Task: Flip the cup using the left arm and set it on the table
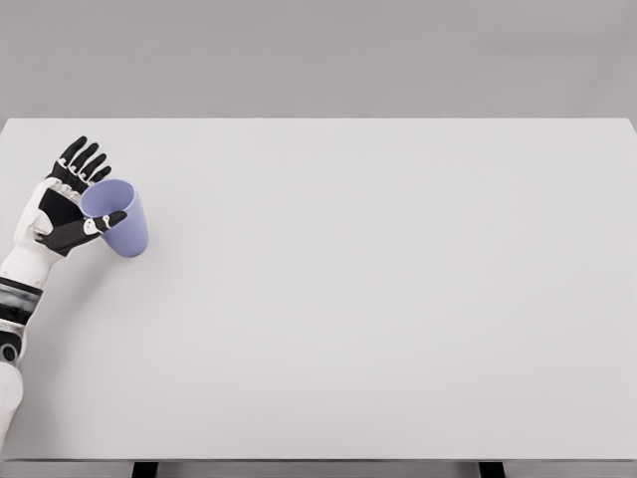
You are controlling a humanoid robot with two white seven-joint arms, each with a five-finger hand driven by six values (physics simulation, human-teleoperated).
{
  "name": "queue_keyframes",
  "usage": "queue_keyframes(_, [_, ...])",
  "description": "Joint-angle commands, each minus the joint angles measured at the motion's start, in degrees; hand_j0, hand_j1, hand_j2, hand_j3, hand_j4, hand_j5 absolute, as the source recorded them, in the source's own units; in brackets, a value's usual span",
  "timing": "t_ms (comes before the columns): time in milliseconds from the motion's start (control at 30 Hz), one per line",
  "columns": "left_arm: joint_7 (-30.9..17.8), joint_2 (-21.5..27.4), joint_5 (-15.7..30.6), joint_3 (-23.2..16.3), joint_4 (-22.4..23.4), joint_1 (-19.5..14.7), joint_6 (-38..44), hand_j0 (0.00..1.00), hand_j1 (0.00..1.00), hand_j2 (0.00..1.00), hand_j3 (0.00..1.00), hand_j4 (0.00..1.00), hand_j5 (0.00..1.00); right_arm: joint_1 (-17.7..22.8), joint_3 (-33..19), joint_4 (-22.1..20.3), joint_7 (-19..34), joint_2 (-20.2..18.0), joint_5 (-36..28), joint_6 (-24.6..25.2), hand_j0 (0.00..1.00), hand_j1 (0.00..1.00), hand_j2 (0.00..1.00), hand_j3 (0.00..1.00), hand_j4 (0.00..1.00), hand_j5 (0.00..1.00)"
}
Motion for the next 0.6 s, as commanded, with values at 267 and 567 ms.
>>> queue_keyframes(267, [0.0, 0.3, 0.3, 0.8, -1.6, 0.7, 0.0, 1.00, 1.00, 1.00, 1.00, 1.00, 1.00, 0.0, 0.0, 0.0, 0.0, 0.0, 0.0, 0.1, 1.00, 1.00, 1.00, 1.00, 1.00, 1.00])
queue_keyframes(567, [0.0, 0.4, 0.2, 1.2, -1.6, 0.6, 0.0, 1.00, 1.00, 1.00, 1.00, 1.00, 1.00, 0.0, 0.0, 0.0, 0.0, 0.0, 0.0, 0.0, 1.00, 1.00, 1.00, 1.00, 1.00, 1.00])
